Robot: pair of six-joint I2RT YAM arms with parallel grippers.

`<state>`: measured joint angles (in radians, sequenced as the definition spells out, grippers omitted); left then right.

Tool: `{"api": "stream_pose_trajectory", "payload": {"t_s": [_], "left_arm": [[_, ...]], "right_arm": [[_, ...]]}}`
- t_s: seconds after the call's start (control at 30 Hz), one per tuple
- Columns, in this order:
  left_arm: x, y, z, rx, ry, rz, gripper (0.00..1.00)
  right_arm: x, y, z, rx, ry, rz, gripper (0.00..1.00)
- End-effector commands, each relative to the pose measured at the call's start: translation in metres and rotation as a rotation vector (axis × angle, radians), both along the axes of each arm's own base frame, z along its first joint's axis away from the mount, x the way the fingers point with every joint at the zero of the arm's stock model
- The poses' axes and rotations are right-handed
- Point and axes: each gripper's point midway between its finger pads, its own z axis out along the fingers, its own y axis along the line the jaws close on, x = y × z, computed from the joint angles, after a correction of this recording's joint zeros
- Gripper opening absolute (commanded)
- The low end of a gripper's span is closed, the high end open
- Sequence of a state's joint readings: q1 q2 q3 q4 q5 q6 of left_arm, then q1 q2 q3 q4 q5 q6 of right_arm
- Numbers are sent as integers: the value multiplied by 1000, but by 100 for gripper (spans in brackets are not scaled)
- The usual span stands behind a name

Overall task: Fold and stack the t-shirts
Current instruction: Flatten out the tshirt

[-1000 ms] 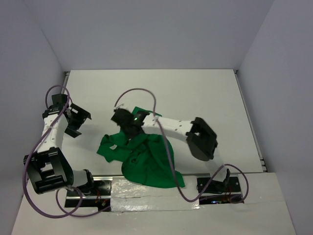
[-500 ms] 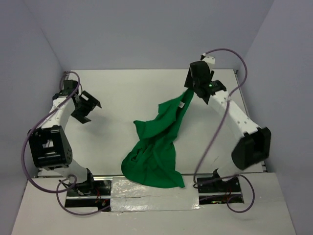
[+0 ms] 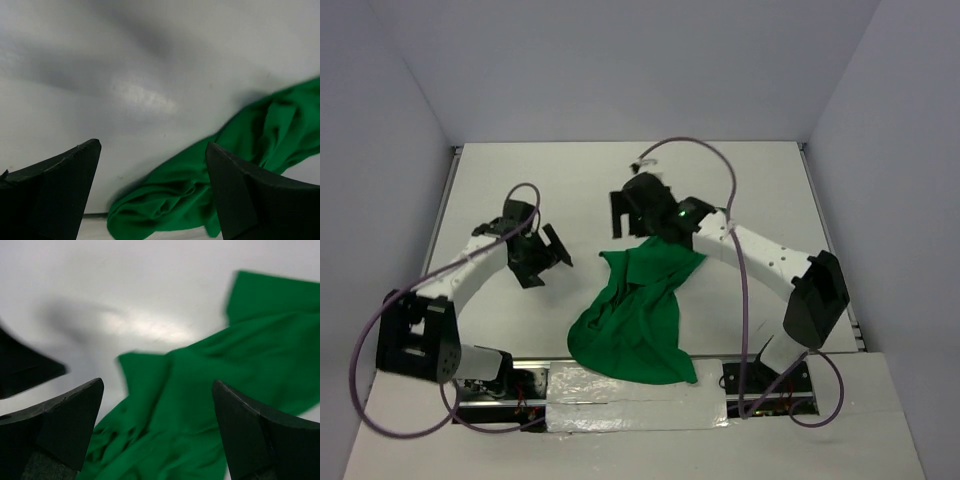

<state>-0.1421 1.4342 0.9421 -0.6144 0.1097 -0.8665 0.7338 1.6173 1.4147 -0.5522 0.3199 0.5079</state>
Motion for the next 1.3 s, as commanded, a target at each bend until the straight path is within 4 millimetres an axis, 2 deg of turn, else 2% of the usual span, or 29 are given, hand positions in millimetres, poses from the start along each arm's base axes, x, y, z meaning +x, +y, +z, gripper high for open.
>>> {"api": "stream_pose_trajectory", "payload": {"t_s": [0.0,0.03,0.07,0.1,0.17,0.2,0.33,0.37,0.4,0.47,0.5,0.57,0.6,0.67,0.7,0.73,0.8,0.83,0.9,0.97,1.0,1.03,1.07,1.1,1.13,1.17,1.2,1.23,1.27], "left_arm": [[-47,-32,13,-46,-56,-126,99],[-56,-38,12,-71,-58,-136,99],[-77,-45,2,-115,-17,-159,99],[-83,-50,11,-155,-56,-154,99],[-102,-54,4,-190,-49,-162,98],[-109,-61,12,-226,-78,-180,98],[-137,-71,0,-262,-41,-210,94],[-144,-75,-6,-270,-26,-231,93],[-147,-77,-10,-262,-19,-239,93],[-151,-82,-15,-242,-16,-274,92],[-147,-79,-23,-194,-16,-267,92],[-143,-75,-29,-142,-2,-258,90],[-141,-71,-37,-106,16,-245,89],[-135,-72,-39,-96,7,-229,79],[-131,-72,-40,-91,3,-221,71],[-125,-74,-37,-91,-16,-211,45],[-121,-75,-37,-88,-19,-212,21],[-117,-75,-35,-76,-20,-203,0],[-111,-70,-35,-31,-14,-191,0],[-96,-62,-23,29,-43,-180,0],[-87,-57,-18,60,-56,-170,0],[-76,-52,-10,75,-77,-159,0],[-47,-43,13,80,-149,-132,0],[-30,-37,23,82,-175,-117,0],[3,-34,60,65,-267,-87,0],[31,-14,70,88,-289,-48,0],[55,-7,89,94,-343,-29,0],[95,-5,149,89,-483,-5,0],[126,4,150,124,-482,-3,0]], "right_arm": [[-50,43,-28,-13,94,167,96],[-60,53,-35,-8,113,195,96],[-77,69,-40,-5,132,254,96],[-83,76,-48,-19,143,271,96],[-92,86,-55,-37,154,306,95],[-99,93,-65,-47,179,334,95],[-94,98,-85,-101,200,335,93],[-89,102,-82,-98,188,334,92],[-85,102,-90,-122,191,328,91],[-77,106,-90,-130,178,320,87],[-73,104,-100,-151,193,309,79],[-69,105,-104,-155,201,298,70],[-67,102,-110,-165,211,282,56],[-62,95,-111,-171,207,253,41],[-61,93,-109,-166,205,237,24],[-61,89,-109,-169,202,226,15],[-53,80,-96,-158,172,185,1],[-51,76,-91,-154,163,173,0],[-41,65,-70,-137,119,139,0],[-30,55,-42,-105,71,106,0],[-17,40,-32,-109,46,65,0],[-7,33,-14,-87,14,41,0],[2,23,6,-58,-19,16,0],[23,0,21,-44,-46,-42,0],[40,-10,48,-1,-94,-72,0],[53,-20,62,17,-119,-94,0],[66,-31,79,35,-143,-119,0],[91,-51,126,101,-223,-171,0],[106,-56,133,109,-229,-180,0]]}}
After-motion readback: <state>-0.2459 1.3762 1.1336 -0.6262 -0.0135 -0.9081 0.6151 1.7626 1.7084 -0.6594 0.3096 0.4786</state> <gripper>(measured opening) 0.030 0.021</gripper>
